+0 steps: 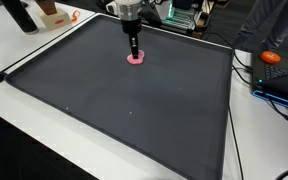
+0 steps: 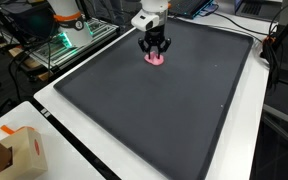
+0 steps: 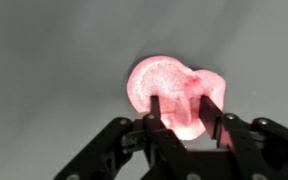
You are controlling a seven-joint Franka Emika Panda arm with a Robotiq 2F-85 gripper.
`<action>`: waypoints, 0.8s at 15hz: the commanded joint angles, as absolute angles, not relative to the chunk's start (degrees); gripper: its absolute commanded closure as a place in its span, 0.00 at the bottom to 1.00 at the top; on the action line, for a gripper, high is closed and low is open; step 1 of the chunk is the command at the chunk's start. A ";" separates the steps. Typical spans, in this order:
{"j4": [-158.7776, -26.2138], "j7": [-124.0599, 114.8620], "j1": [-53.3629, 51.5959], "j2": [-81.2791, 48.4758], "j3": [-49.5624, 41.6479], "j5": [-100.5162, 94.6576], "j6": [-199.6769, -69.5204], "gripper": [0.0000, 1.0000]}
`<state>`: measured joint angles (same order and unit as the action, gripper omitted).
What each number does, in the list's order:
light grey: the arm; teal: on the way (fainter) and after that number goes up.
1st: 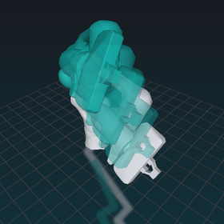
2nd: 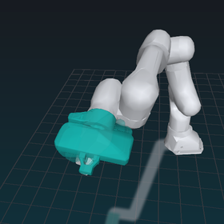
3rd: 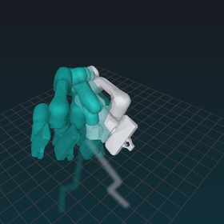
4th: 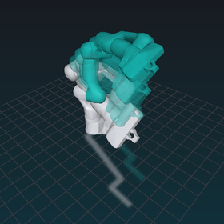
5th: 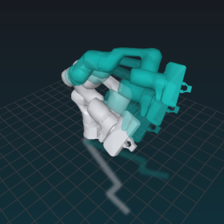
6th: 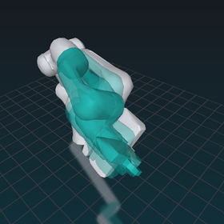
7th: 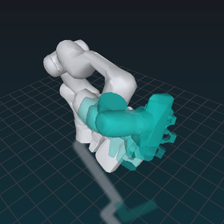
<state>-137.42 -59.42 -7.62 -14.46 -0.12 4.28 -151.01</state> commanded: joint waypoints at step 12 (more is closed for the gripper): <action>-127.10 -49.15 -2.37 -15.89 -0.31 12.96 -133.23 0.01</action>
<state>-130.52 -52.83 -4.56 -14.04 -0.12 9.55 -138.55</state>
